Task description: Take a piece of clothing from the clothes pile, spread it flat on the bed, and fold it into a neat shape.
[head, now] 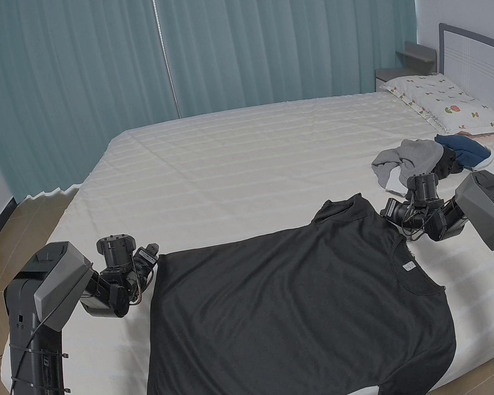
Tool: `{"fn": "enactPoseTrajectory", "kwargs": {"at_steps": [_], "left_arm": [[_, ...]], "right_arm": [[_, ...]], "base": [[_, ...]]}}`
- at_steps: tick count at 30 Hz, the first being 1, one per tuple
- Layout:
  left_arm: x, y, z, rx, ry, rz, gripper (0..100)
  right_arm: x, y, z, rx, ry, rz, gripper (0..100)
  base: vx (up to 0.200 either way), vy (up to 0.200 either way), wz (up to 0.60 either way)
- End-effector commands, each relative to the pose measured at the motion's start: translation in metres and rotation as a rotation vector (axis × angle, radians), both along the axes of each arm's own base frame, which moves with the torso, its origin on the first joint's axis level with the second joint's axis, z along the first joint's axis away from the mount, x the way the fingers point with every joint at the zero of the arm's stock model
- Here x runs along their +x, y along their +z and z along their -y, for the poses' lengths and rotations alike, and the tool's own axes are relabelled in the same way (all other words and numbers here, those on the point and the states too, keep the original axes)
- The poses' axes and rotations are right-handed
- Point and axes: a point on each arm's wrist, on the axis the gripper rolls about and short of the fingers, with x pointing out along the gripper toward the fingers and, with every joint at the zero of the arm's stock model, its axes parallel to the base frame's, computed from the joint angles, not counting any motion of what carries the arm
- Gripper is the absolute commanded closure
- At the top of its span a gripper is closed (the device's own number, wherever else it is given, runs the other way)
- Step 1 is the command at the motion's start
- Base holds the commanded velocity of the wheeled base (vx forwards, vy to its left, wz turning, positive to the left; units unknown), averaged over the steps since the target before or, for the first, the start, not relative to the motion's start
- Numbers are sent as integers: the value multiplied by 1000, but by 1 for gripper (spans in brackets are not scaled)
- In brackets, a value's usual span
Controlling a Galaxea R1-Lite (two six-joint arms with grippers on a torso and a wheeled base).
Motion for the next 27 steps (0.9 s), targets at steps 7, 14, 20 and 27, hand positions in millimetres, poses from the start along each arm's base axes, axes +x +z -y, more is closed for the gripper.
{"fn": "enactPoseTrajectory", "kwargs": {"at_steps": [7, 14, 20, 27], "left_arm": [[0, 1, 0, -1, 1, 3, 0], [0, 1, 0, 0, 0, 2, 0], [0, 0, 0, 1, 2, 1, 0], [0, 0, 0, 1, 2, 1, 0]], "right_arm": [[-3, 10, 4, 1, -8, 2, 100], [-7, 10, 6, 2, -9, -14, 0], [-7, 3, -5, 2, 12, -18, 0], [-8, -1, -8, 3, 15, -29, 100]], "base": [[0, 0, 0], [0, 0, 0], [0, 0, 0], [0, 0, 0]]}}
